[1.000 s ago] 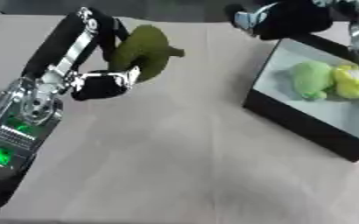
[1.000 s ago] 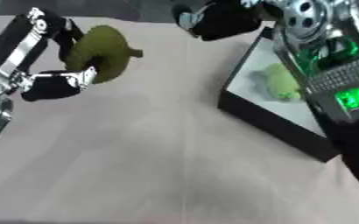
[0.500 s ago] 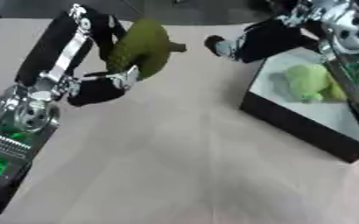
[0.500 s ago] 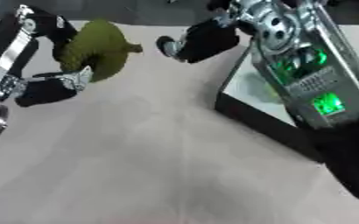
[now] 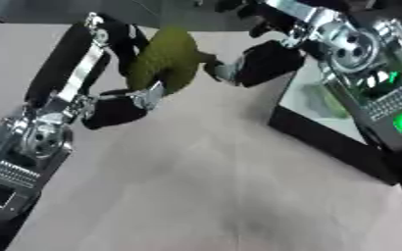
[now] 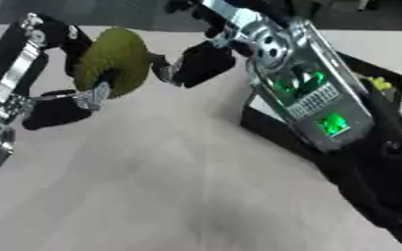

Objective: Pick up the objects with one hand, pass them to the other hand, and then place them into the box on the other side of the table.

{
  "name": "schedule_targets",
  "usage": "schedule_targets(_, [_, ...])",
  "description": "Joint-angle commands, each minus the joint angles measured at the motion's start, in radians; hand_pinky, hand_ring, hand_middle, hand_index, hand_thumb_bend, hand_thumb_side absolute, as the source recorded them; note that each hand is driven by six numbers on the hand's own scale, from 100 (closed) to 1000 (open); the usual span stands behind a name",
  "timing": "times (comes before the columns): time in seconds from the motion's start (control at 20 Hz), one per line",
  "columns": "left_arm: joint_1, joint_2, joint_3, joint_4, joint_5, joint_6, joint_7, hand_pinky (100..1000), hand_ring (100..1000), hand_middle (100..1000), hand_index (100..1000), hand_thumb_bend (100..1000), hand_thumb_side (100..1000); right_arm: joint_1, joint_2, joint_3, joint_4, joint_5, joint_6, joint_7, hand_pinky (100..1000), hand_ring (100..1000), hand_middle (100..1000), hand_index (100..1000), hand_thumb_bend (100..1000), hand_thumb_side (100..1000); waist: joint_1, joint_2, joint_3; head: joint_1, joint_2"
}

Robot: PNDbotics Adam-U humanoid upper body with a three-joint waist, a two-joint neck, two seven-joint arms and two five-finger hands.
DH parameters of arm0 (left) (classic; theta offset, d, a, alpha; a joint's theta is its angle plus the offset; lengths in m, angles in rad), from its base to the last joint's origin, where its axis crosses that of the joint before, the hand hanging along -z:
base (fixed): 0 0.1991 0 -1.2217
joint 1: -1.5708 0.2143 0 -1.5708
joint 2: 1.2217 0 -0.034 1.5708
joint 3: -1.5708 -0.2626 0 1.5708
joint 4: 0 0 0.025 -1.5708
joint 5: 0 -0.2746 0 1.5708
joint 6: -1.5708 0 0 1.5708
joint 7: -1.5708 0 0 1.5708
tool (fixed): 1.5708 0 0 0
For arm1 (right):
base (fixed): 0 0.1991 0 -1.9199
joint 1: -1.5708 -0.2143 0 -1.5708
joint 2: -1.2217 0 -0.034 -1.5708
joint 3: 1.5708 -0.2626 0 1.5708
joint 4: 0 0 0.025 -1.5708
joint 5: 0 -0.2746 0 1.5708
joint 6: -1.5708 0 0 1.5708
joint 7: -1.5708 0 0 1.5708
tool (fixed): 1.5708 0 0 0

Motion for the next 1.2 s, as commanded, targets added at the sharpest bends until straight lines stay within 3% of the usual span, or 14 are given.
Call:
schedule_targets(0.05, [-0.011,-0.007,-0.006,-0.007,-0.004,-0.018,0.006,497,409,212,483,100,100,-0.024,0.007,0.003,0.015,-0.019,0.022,-0.010,858,961,926,857,410,118,-0.012,-0.024,0.002,-0.006,-0.011])
schedule_targets(0.4, [-0.015,-0.015,-0.019,-0.013,-0.004,-0.052,0.010,497,409,212,482,100,100,-0.036,0.022,0.024,0.049,-0.058,0.022,-0.048,867,981,941,857,407,116,-0.013,-0.020,0.012,-0.015,0.008])
schedule_targets(0.75, [-0.013,-0.006,-0.022,-0.009,-0.002,-0.069,0.010,497,410,212,481,100,100,-0.043,0.013,0.030,0.024,-0.138,0.018,-0.029,874,990,945,852,394,100,-0.017,-0.017,0.018,-0.016,0.023])
schedule_targets(0.95, [-0.006,0.013,-0.017,-0.002,-0.012,-0.069,0.005,495,411,211,478,100,100,-0.050,-0.009,0.027,0.004,-0.160,-0.016,0.032,884,990,946,858,399,100,-0.018,-0.016,0.017,-0.015,0.024])
schedule_targets(1.2, [-0.005,0.040,-0.013,0.008,-0.019,-0.065,-0.009,494,411,211,476,100,100,-0.061,-0.028,0.016,-0.019,-0.114,-0.084,0.165,898,989,945,862,408,100,-0.015,-0.017,0.015,-0.018,0.025])
